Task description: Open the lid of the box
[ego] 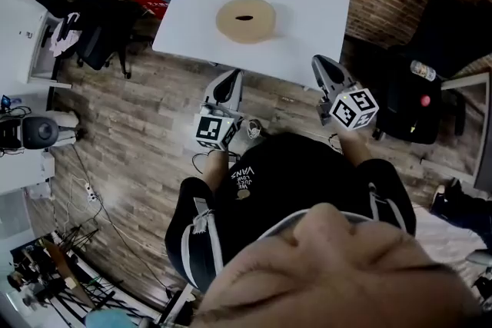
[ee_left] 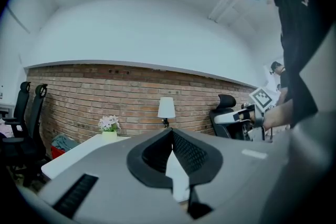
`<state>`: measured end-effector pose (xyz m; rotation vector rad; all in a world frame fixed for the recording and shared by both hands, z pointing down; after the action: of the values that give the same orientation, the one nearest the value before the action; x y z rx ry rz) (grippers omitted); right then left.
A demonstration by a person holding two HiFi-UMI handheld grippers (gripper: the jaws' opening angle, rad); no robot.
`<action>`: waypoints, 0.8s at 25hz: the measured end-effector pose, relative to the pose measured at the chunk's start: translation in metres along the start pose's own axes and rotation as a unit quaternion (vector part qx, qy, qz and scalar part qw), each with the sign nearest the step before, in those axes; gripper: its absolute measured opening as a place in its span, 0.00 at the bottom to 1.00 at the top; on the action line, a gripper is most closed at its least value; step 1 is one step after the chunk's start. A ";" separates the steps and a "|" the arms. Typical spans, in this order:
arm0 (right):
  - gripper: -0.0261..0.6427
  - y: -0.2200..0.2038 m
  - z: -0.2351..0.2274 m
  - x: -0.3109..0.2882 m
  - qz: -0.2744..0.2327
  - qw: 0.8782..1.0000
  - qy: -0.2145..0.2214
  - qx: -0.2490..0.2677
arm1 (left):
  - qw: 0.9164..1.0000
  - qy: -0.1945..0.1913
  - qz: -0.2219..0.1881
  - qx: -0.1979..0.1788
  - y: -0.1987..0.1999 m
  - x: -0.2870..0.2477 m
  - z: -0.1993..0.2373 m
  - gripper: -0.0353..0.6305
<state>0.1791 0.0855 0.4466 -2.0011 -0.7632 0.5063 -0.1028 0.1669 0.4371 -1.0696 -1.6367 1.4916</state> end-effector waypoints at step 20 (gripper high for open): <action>0.05 -0.041 0.035 -0.058 -0.076 0.986 -0.141 -0.037 | 0.987 -0.160 0.015 -0.012 -0.031 -0.038 0.116 0.07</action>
<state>0.1028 0.0825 0.4671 -1.9426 -1.1134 0.6894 -0.1930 0.0810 0.4554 -0.9048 -1.8656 1.7378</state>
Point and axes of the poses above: the fingertips, and each gripper's own axes: x backward along the fingers, z to its left, y out of its top, the point moved 8 cm from there along x, backward along the fingers, and after that the axes turned 8 degrees about -x, right-handed, at the moved point
